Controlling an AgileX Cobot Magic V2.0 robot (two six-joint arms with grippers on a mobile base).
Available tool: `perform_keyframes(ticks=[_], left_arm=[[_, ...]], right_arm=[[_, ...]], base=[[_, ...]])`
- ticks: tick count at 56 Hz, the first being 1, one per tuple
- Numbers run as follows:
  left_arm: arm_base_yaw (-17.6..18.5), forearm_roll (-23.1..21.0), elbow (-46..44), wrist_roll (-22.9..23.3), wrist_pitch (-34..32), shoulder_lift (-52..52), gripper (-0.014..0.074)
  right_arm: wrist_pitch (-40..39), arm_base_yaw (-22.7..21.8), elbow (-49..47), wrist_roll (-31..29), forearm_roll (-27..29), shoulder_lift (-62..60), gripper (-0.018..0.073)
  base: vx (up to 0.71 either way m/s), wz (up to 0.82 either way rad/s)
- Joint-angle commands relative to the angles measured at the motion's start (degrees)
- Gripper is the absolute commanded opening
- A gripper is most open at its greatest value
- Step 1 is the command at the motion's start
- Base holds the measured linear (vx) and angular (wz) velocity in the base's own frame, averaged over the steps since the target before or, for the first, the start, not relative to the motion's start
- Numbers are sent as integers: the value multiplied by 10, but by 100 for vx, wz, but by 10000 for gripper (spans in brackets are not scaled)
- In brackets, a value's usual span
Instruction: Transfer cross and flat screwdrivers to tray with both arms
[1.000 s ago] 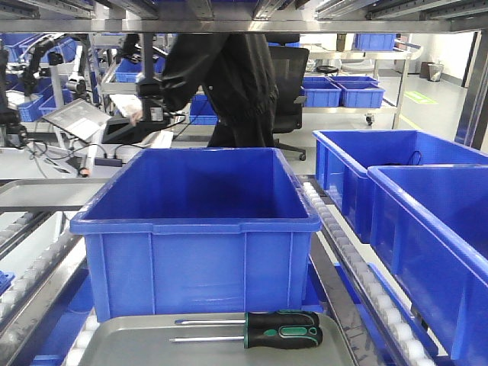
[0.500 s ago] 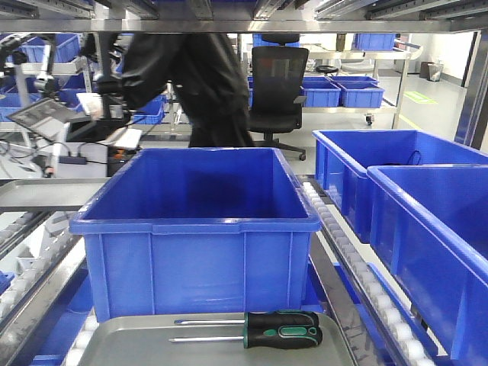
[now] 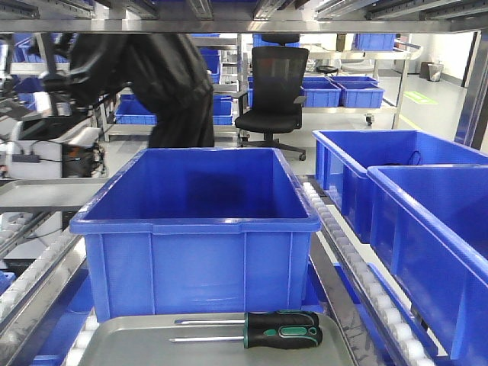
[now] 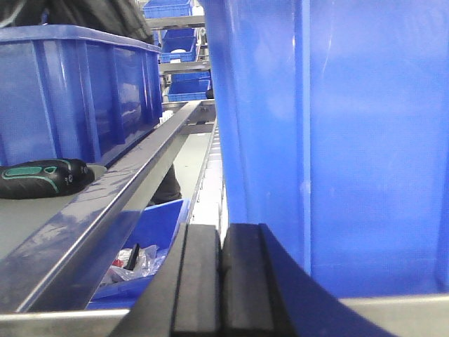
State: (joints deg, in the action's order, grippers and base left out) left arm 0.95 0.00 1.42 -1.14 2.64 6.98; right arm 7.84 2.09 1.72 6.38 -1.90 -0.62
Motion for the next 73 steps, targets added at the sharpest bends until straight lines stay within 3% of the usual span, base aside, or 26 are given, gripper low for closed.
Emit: perform_keyframes(ticks=[1, 20, 31, 73], left_arm=[[-1, 0, -14, 5, -49, 7, 3], [-1, 0, -14, 5, -49, 4, 3], [-1, 0, -13, 5, -36, -92, 3], [-3, 0, -14, 5, -49, -78, 3]], right_arm=[[-46, -3, 4, -6, -1, -4, -8], [-46, -3, 4, -6, -1, -4, -8], [-46, -4, 4, -6, -1, -4, -8], [-42, -4, 4, -6, -2, -3, -8]], base=[[0, 0], [0, 0], [0, 0], [0, 0]])
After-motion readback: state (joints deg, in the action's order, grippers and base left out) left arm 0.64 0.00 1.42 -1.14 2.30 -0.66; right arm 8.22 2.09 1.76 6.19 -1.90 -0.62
